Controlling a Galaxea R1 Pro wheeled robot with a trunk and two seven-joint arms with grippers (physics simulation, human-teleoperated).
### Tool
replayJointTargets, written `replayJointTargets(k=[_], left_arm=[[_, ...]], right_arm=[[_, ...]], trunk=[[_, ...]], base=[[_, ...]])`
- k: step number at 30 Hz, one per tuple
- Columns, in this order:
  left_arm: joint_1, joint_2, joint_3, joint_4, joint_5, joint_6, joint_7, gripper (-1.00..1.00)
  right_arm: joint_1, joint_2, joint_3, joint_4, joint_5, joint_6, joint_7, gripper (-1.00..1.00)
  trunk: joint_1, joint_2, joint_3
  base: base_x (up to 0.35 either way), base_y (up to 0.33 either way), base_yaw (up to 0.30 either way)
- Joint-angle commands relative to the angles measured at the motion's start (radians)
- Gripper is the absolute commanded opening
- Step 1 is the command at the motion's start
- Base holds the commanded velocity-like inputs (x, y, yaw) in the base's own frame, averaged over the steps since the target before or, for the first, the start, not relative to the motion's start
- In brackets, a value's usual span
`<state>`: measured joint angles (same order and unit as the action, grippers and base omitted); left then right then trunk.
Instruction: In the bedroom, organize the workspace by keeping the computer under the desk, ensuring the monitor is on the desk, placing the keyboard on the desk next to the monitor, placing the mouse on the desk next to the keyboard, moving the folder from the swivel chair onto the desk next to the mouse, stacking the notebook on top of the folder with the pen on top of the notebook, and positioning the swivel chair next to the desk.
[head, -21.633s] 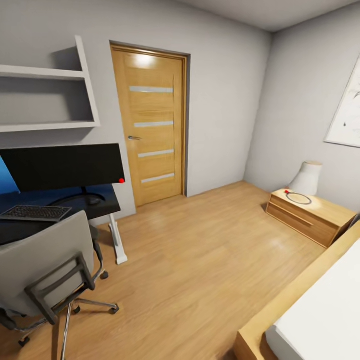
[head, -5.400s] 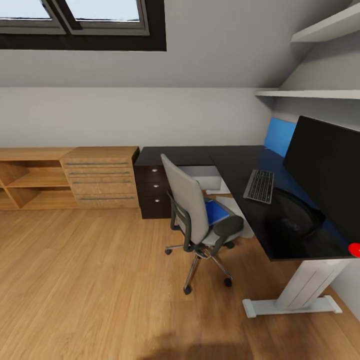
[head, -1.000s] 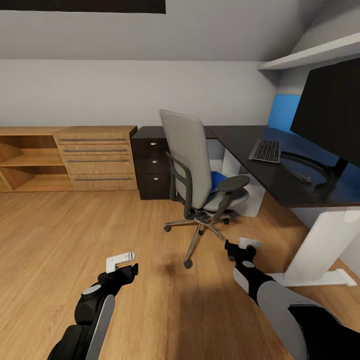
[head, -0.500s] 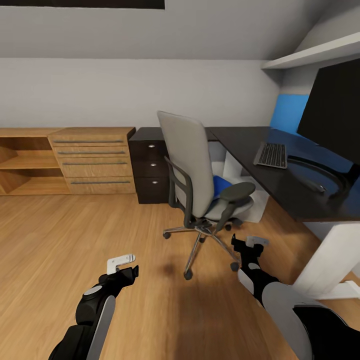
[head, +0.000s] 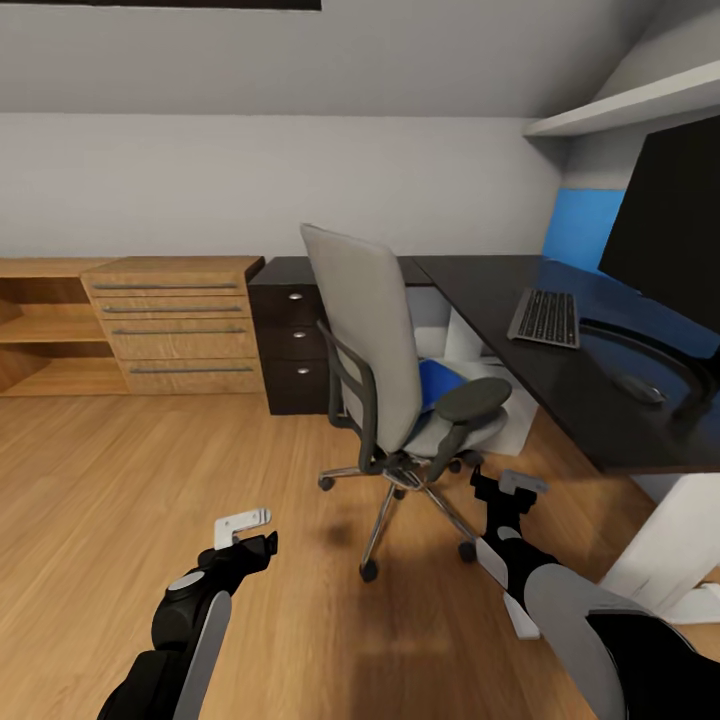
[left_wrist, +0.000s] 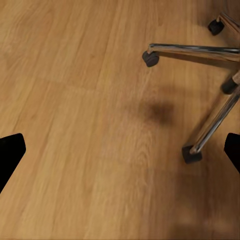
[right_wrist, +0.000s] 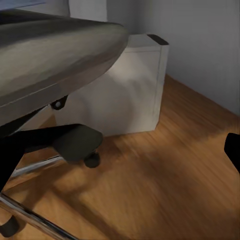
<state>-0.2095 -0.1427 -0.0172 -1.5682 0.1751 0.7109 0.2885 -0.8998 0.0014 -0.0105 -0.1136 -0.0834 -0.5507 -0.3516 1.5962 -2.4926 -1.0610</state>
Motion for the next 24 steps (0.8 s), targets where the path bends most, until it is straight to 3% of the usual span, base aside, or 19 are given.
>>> replayJointTargets(k=[1,12,24], left_arm=[[-0.001,0.0,-0.001,-0.001,0.011,0.003,0.009,1.0],[-0.001,0.0,0.0,0.004,0.011,0.002,0.008,1.0],[0.0,0.0,0.0,0.005,0.012,0.002,0.008,1.0]], right_arm=[[-0.001,0.0,0.0,0.001,-0.009,-0.006,0.004,1.0],[0.0,0.007,0.003,0.002,-0.005,-0.006,0.003,1.0],[0.001,0.008,0.003,0.003,-0.004,-0.006,0.005,1.0]], trunk=[[0.0,0.0,-0.001],[0.0,0.0,-0.001],[0.0,0.0,0.002]], base=[[0.143,-0.007,0.0],[0.273,-0.001,0.009],[0.014,0.0,0.236]])
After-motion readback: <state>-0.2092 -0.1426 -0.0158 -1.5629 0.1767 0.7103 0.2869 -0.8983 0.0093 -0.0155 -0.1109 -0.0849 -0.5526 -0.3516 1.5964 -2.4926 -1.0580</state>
